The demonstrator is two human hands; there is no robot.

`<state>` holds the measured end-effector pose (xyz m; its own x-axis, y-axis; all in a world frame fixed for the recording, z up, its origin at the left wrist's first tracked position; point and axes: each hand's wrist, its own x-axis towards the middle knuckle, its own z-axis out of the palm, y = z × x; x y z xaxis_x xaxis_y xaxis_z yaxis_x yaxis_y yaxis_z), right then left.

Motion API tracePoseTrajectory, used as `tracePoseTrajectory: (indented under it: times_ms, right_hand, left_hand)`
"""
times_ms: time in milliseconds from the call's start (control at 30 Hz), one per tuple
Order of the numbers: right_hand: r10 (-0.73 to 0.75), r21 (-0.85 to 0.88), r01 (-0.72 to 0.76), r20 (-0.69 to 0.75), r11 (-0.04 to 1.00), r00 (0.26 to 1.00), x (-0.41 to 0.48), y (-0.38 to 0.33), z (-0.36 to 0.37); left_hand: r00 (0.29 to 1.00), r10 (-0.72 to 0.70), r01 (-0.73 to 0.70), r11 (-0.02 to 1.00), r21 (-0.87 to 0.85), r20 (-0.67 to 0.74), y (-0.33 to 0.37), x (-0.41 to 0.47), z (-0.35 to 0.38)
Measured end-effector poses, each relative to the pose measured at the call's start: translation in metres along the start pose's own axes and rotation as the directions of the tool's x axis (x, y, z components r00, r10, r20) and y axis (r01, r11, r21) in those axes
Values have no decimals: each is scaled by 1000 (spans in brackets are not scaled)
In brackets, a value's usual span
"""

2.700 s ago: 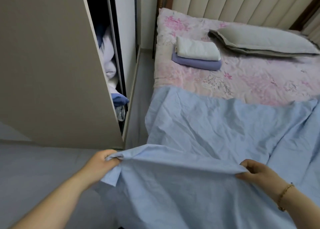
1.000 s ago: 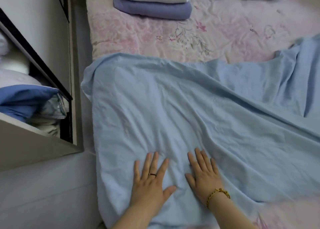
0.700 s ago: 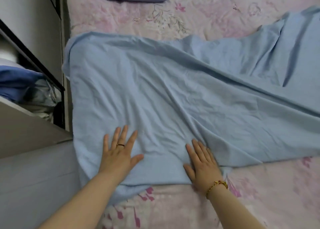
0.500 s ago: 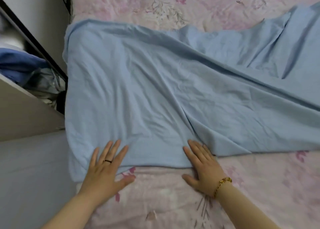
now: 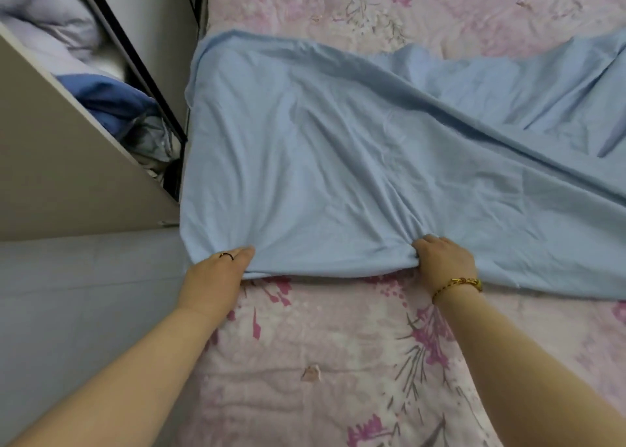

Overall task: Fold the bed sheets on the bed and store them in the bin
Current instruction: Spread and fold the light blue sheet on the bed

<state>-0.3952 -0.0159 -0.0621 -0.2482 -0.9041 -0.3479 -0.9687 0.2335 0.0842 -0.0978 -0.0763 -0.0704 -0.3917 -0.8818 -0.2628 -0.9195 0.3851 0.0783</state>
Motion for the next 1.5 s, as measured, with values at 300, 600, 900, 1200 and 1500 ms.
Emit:
tracePoseTrajectory:
  times_ms: [300,600,900,1200,1500]
  right_hand:
    - [-47,106,39,74,994,996,-105,-3,-31]
    - [-67,18,65,101,998,993,-194,-16,-18]
    - [-66,127,28,306,991,950,-213,-19,-2]
    - [69,219,-128,258,967,964,-226,36,-22]
    - [286,555,-409,298,724,911,-176,226,-1]
  left_hand:
    - [964,246,-234,965,123,-97,-2,-90,-12]
    - [972,225,-230,970,83,72,-1,-176,11]
    - [974,94,-112,991,76,208,14,-187,-16]
    - [932,112,-45,979,-199,344,86,-153,-51]
    - [970,101,-40,963,-266,221,265,-80,-50]
